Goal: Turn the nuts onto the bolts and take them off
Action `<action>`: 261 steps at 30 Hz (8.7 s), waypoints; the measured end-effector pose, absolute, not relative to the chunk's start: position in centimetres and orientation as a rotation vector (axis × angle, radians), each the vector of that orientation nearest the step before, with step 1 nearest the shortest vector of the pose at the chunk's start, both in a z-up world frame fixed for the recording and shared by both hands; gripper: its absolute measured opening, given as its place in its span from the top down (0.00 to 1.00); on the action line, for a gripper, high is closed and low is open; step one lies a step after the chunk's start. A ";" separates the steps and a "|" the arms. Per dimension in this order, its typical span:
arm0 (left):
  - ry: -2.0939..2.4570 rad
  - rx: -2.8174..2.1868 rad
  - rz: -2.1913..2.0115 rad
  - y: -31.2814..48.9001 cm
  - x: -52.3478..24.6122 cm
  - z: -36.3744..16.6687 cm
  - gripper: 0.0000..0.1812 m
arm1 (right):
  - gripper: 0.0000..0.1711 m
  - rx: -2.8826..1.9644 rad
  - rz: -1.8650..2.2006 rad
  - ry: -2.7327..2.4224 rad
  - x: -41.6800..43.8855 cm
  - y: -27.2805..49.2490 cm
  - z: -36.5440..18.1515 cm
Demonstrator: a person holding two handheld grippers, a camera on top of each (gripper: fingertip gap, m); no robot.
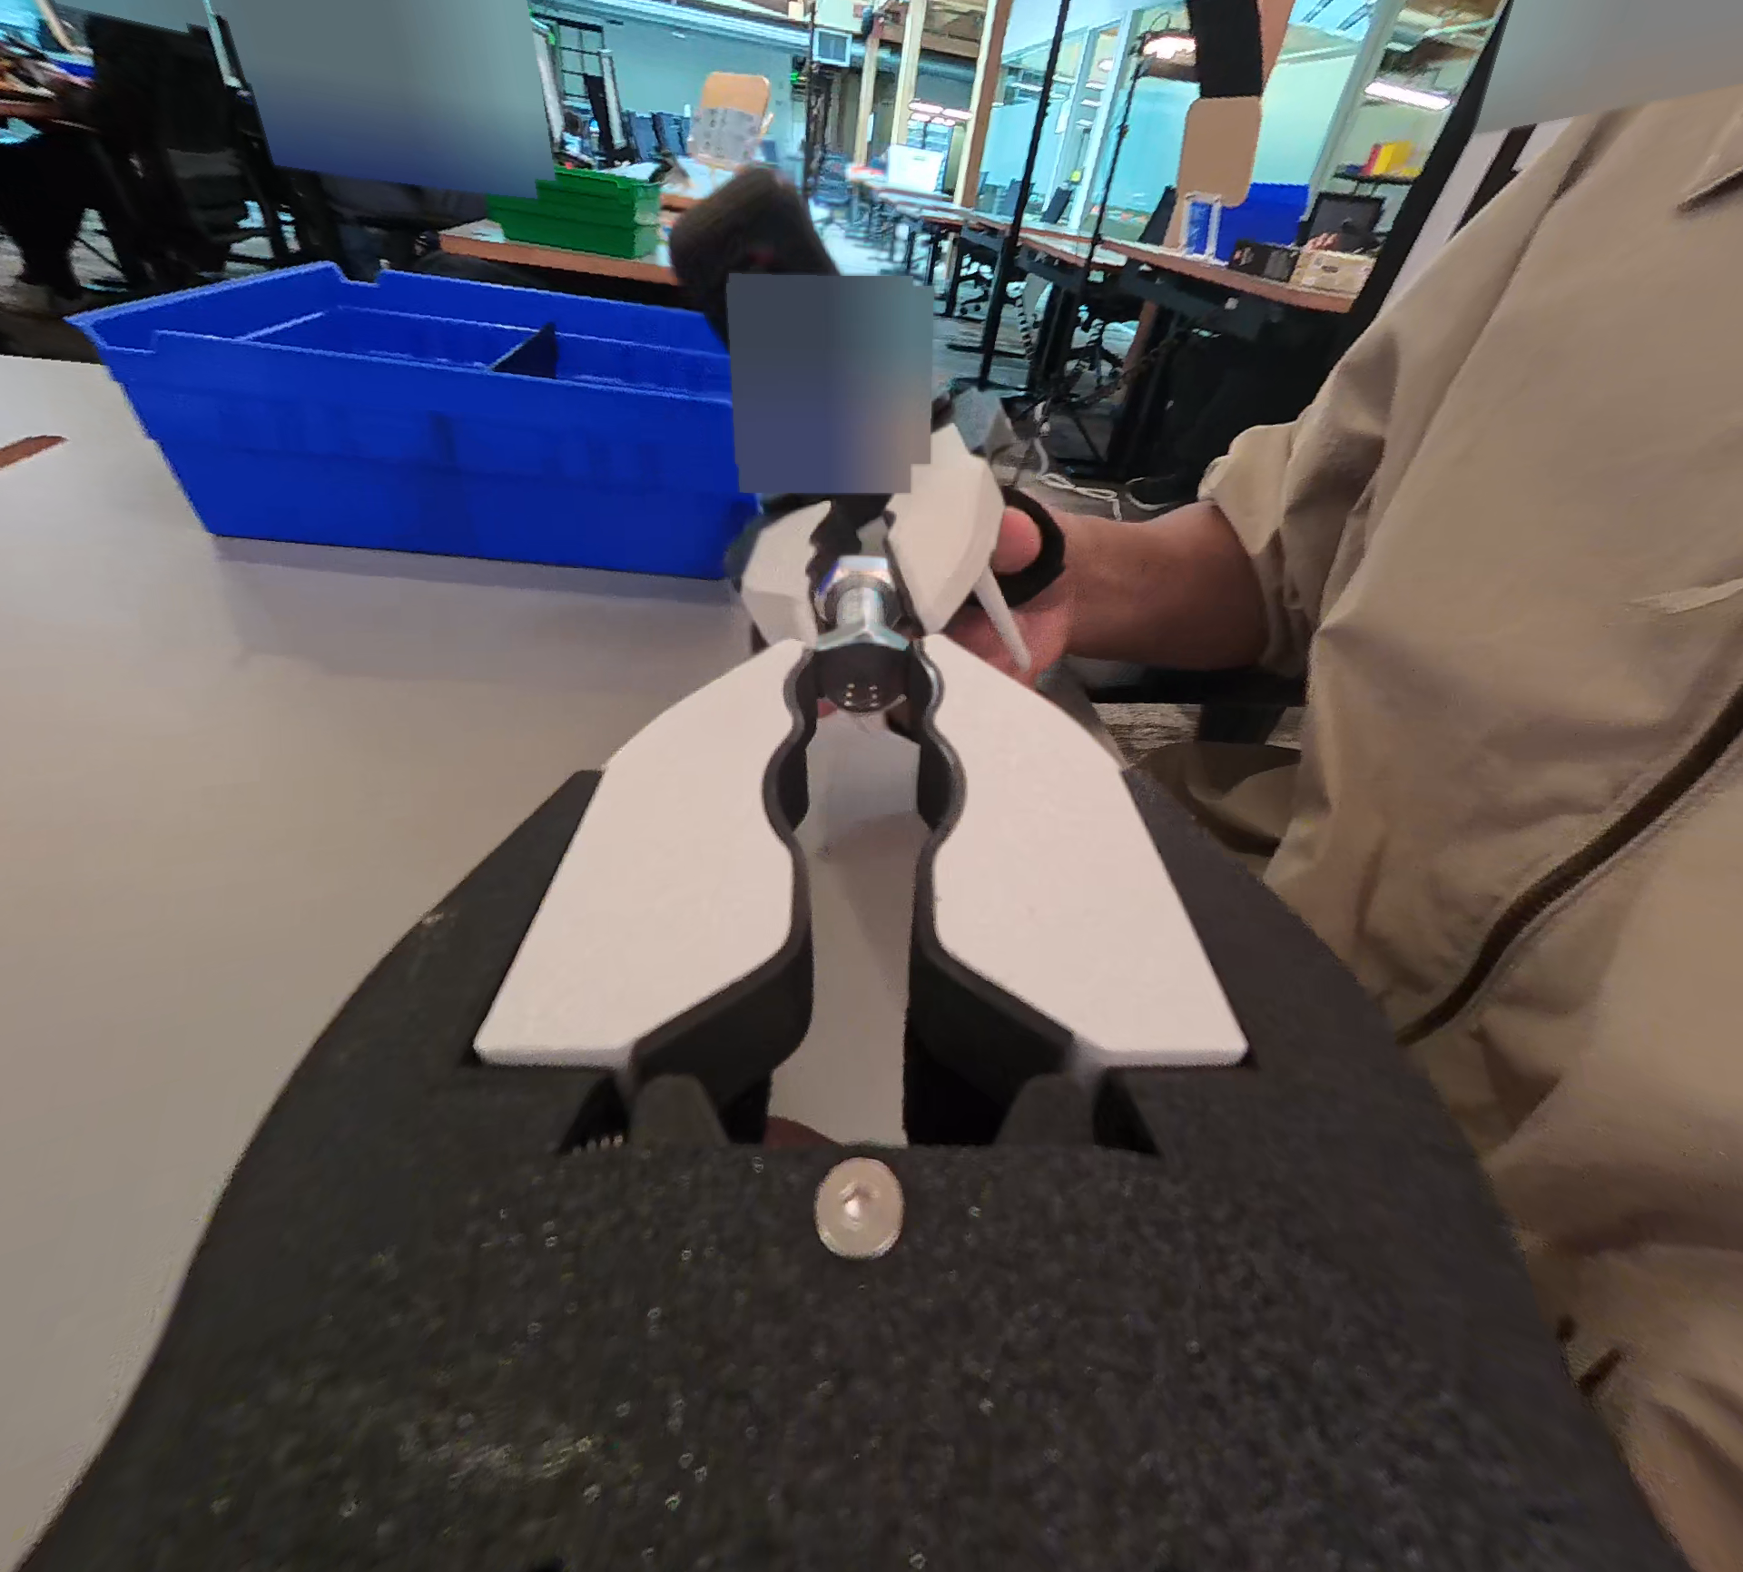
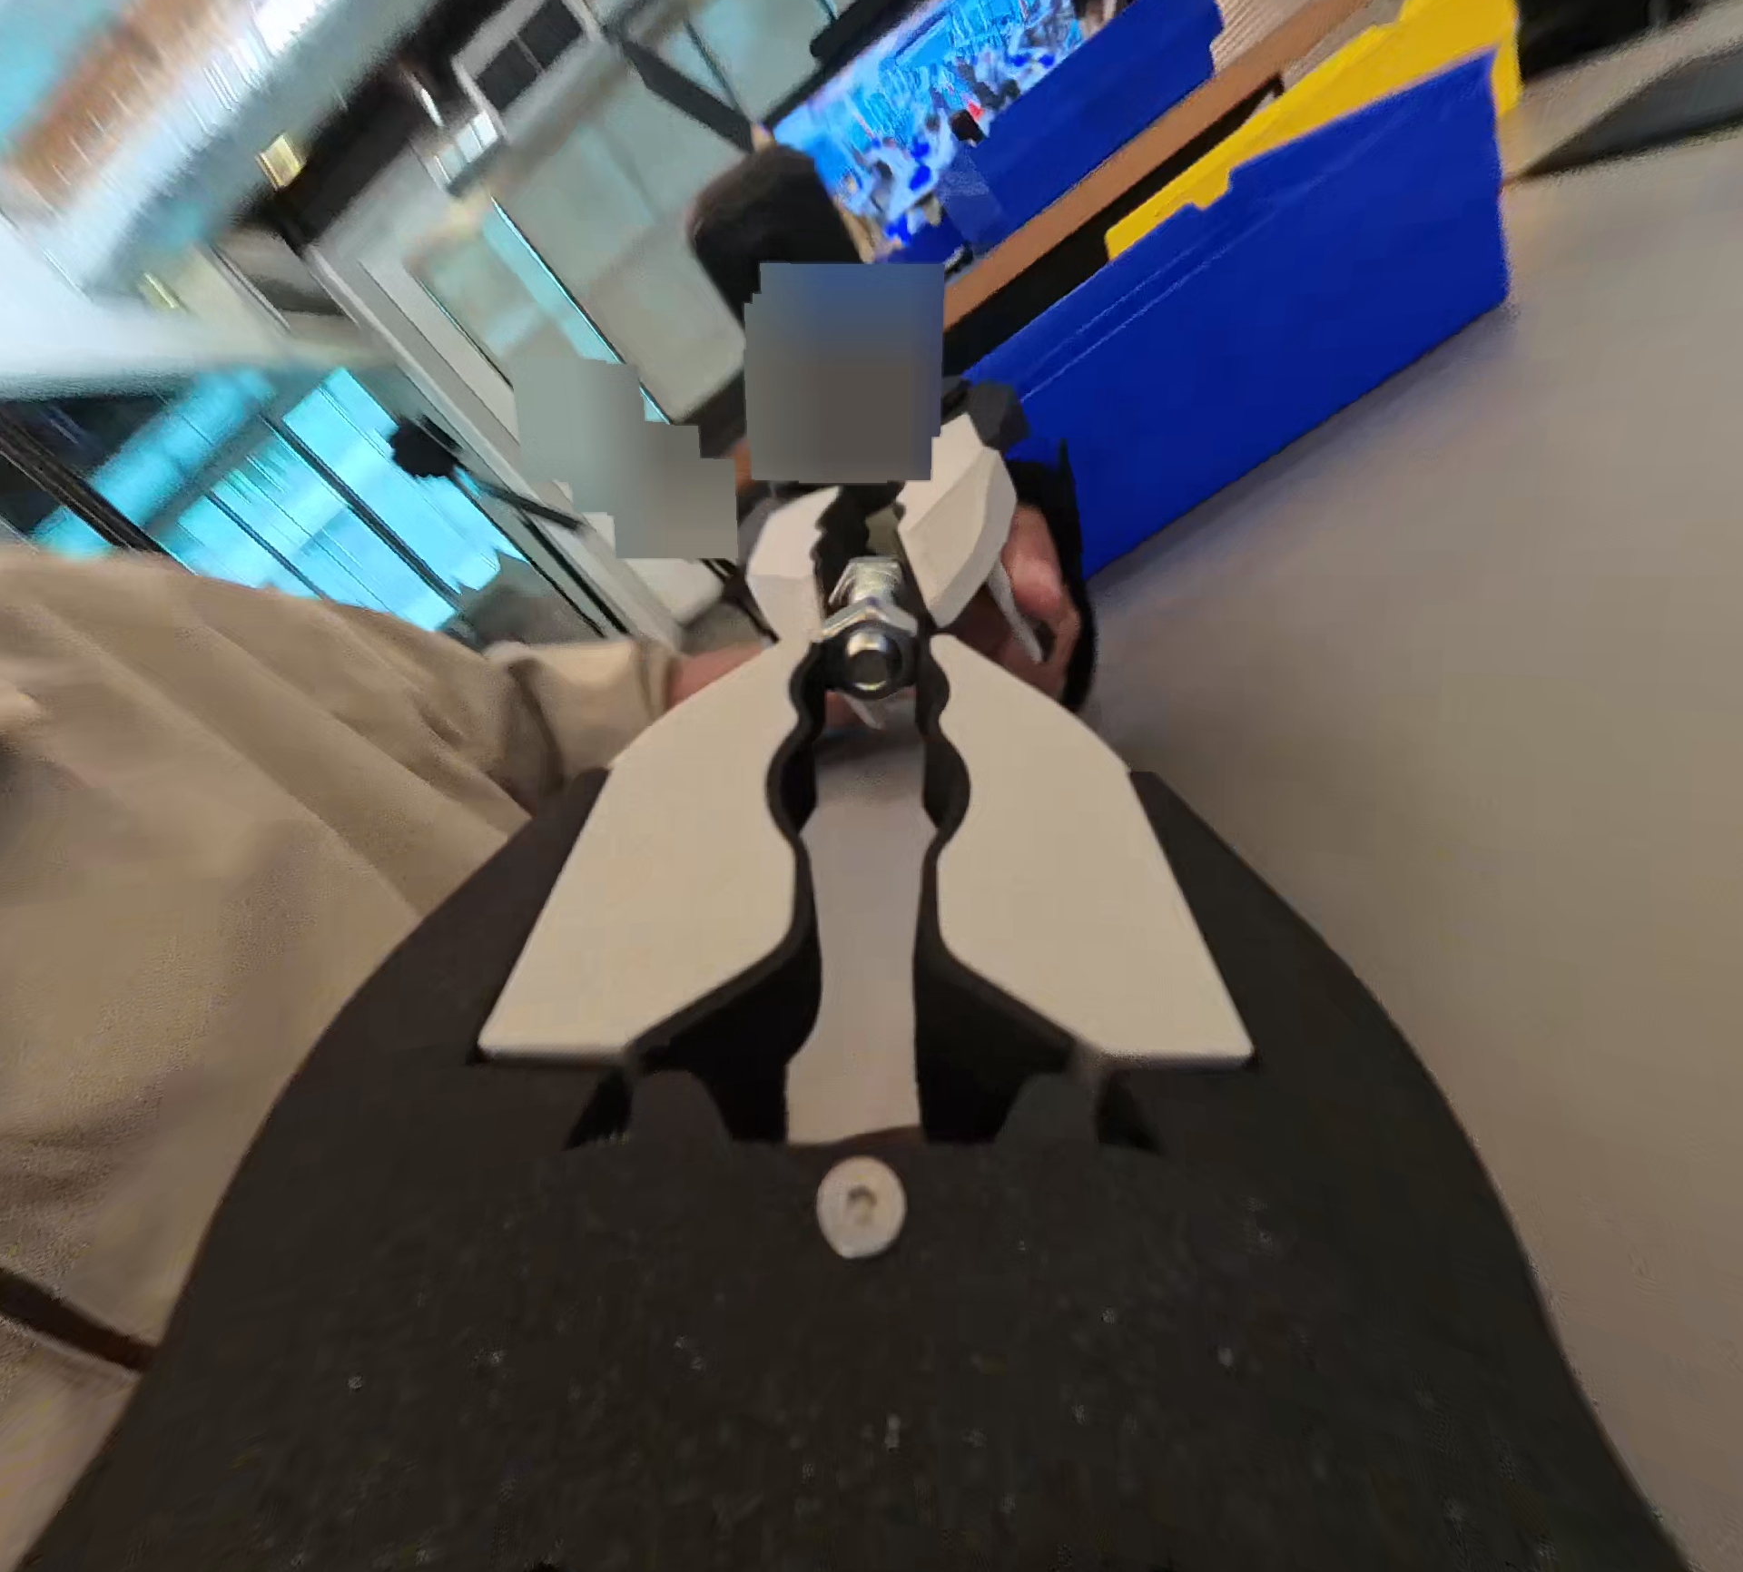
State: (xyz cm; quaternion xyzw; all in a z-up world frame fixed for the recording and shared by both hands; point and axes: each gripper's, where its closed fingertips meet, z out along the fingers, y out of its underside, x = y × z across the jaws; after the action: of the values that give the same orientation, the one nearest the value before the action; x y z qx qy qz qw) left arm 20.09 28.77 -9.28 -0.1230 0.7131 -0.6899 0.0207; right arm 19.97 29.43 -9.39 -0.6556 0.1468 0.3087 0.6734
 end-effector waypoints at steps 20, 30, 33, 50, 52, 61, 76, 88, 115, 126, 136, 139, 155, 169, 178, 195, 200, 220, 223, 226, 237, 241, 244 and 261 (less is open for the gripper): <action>2.185 -0.359 -2.051 28.7 20.5 -9.6 0.90 | 0.75 -1.346 1.043 0.495 20.6 28.9 -9.8; 2.308 -0.366 -2.178 28.1 19.1 -9.8 0.90 | 0.89 -1.641 0.381 0.054 19.0 28.9 -10.7; 2.371 -0.344 -2.174 27.5 18.4 -10.4 0.90 | 0.89 -1.733 -0.046 -0.237 19.0 28.2 -11.4; 2.205 -0.346 -2.092 28.7 20.1 -9.3 0.90 | 0.89 -1.307 1.014 0.485 20.4 28.7 -9.1; 2.219 -0.352 -2.075 28.7 20.2 -9.6 0.90 | 0.90 -1.348 0.953 0.465 20.1 28.9 -9.4; 2.340 -0.348 -2.204 27.9 18.6 -9.8 0.90 | 0.90 -1.649 -0.088 -0.203 18.8 28.1 -9.9; 2.199 -0.338 -2.045 29.0 20.5 -9.6 0.90 | 0.75 -1.321 1.055 0.492 20.4 28.4 -8.9; 2.293 -0.344 -2.182 28.4 19.2 -9.6 0.90 | 0.88 -1.601 0.378 0.083 19.1 28.9 -10.0; 2.297 -0.348 -2.228 28.4 18.9 -9.2 0.90 | 0.90 -1.566 0.215 -0.010 19.1 28.7 -9.7; 2.251 -0.304 -2.240 28.2 18.7 -8.8 0.90 | 0.66 -1.531 0.291 0.047 18.8 27.7 -8.7; 2.158 -0.304 -2.080 29.1 20.2 -8.7 0.90 | 0.90 -1.282 0.916 0.466 20.4 28.7 -8.4; 2.218 -0.310 -2.096 28.8 19.8 -9.2 0.90 | 0.90 -1.434 0.605 0.294 20.1 28.4 -8.5; 2.227 -0.282 -2.137 28.6 19.2 -8.8 0.90 | 0.72 -1.525 0.317 0.057 18.7 27.7 -8.5; 2.173 -0.229 -1.837 29.1 20.6 -9.7 0.90 | 0.90 -1.214 1.142 0.624 20.5 29.1 -9.2; 2.235 -0.316 -2.162 29.3 19.3 -8.3 0.90 | 0.90 -1.590 0.363 -0.073 19.4 29.3 -8.1; 1.937 -0.452 -1.791 32.8 25.8 -6.8 0.90 | 0.72 -1.465 0.790 0.277 27.5 32.5 -4.9; 1.875 -0.613 -1.958 33.6 29.0 -5.2 0.90 | 0.82 -1.307 1.069 0.437 29.8 33.0 -4.5; 2.153 -0.580 -2.211 31.0 25.5 -7.3 0.90 | 0.89 -1.547 -0.245 -0.480 26.1 31.3 -8.0; 2.100 -0.539 -2.213 31.4 25.2 -6.8 0.90 | 0.81 -1.539 -0.099 -0.402 25.3 31.4 -7.5; 2.055 -0.504 -2.150 31.9 25.2 -6.4 0.90 | 0.75 -1.517 0.146 -0.181 26.8 31.5 -6.3; 1.865 -0.395 -1.949 31.9 24.3 -0.6 0.90 | 0.79 -1.261 1.095 0.369 25.4 31.2 -1.2; 1.905 -0.376 -1.901 31.4 23.7 -0.5 0.90 | 0.90 -1.271 1.074 0.313 24.0 31.3 -0.5; 1.937 -0.423 -1.952 31.3 23.3 -0.4 0.90 | 0.90 -1.320 0.939 0.217 23.4 31.1 -0.4; 2.037 -0.517 -2.094 30.8 22.3 0.0 0.90 | 0.69 -1.403 0.548 0.056 23.4 29.8 1.0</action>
State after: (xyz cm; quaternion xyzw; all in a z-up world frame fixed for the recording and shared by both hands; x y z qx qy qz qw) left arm 22.28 30.77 0.03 -0.1735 0.6841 -0.7030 0.0874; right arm 23.37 29.84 1.01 -0.6369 0.0253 0.2486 0.7293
